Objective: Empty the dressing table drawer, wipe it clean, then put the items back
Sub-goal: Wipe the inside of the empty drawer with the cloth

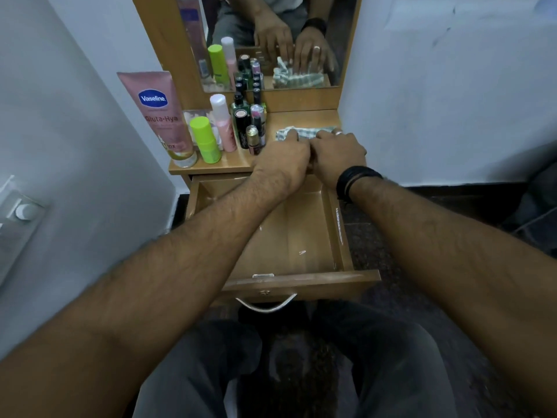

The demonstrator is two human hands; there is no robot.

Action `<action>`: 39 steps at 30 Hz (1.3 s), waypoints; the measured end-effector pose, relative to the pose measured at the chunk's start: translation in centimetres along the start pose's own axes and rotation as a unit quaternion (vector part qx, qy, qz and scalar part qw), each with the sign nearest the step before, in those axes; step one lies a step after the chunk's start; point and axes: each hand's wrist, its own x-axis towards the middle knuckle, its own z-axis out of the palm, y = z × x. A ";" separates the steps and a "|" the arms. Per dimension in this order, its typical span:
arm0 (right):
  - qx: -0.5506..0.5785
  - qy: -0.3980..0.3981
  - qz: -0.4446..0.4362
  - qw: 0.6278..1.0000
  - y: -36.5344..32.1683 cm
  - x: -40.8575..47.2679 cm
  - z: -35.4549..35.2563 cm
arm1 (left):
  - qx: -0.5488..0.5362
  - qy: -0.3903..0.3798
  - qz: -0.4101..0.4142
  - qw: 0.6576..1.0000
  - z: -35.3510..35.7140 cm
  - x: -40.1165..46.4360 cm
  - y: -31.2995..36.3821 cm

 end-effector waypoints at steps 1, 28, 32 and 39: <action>-0.012 0.005 -0.013 1.000 -0.1 -0.9 -0.1 | 0.003 0.000 0.002 1.000 0.2 -0.6 -0.2; 0.065 -0.070 -0.009 0.995 -8.7 -10.5 0.9 | -0.072 0.010 -0.011 0.997 4.8 -17.3 -11.5; 0.012 -0.180 -0.048 0.983 -9.5 -9.6 1.6 | -0.092 0.029 -0.067 0.993 6.7 -18.4 -14.4; 0.045 -0.243 0.000 0.969 -12.4 -8.1 5.6 | -0.198 0.031 -0.180 0.963 8.9 -18.0 -15.3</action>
